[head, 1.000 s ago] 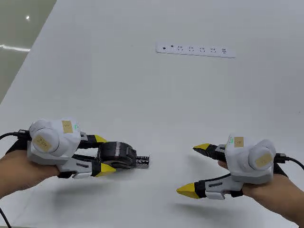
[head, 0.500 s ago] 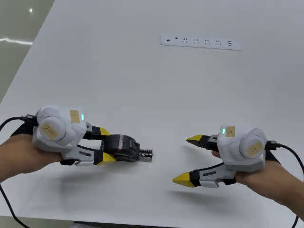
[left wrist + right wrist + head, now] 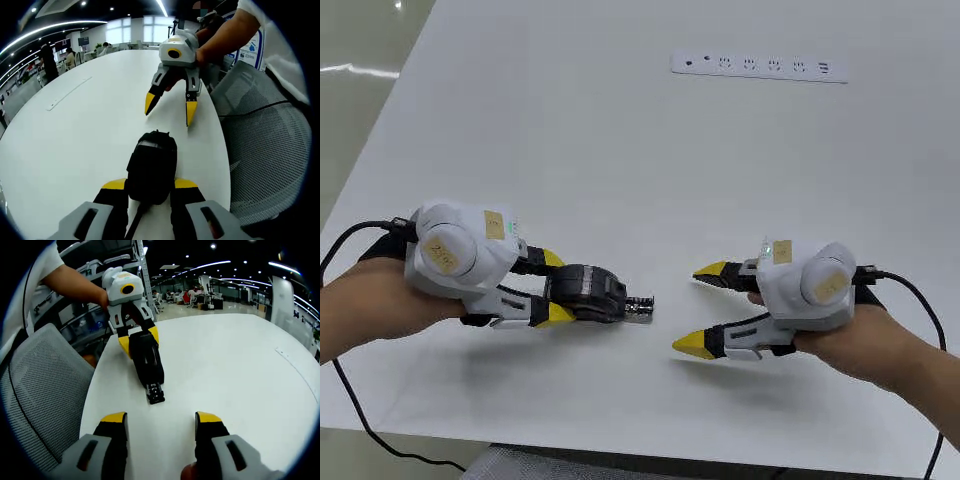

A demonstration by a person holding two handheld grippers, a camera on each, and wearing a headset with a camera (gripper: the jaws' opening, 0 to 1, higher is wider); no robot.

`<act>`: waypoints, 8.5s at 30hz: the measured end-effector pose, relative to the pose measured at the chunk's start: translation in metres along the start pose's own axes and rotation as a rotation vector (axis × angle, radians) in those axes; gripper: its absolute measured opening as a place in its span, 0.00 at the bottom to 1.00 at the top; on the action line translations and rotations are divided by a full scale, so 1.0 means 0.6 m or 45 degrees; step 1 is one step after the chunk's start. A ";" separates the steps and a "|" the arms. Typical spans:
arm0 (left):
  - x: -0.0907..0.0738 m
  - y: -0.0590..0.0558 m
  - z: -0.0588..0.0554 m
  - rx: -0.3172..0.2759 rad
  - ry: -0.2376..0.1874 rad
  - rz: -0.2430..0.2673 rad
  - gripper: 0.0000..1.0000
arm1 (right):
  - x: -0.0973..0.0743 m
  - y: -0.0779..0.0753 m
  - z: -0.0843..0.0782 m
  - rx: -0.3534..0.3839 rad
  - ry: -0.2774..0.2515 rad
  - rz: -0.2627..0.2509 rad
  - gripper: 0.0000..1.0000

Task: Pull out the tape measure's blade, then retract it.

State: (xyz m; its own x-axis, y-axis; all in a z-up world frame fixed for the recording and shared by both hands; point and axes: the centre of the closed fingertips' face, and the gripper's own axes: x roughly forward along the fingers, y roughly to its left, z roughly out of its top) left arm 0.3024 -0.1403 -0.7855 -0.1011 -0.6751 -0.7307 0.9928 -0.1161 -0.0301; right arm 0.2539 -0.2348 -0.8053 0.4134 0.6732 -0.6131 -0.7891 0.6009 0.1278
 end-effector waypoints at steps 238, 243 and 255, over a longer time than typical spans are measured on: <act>0.010 0.000 0.006 0.001 0.072 0.001 0.30 | -0.207 -0.055 -0.170 -0.047 0.269 -0.073 0.17; 0.012 0.000 0.005 0.014 0.080 0.004 0.30 | -0.206 -0.054 -0.168 -0.030 0.263 -0.076 0.18; 0.010 0.006 0.015 -0.044 0.061 0.037 0.40 | -0.214 -0.054 -0.158 0.032 0.255 -0.094 0.31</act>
State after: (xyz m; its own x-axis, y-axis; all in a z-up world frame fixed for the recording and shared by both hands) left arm 0.3047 -0.1516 -0.7838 -0.0699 -0.6422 -0.7634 0.9970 -0.0711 -0.0315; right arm 0.1834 -0.3818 -0.8046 0.3689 0.5295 -0.7639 -0.7476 0.6574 0.0946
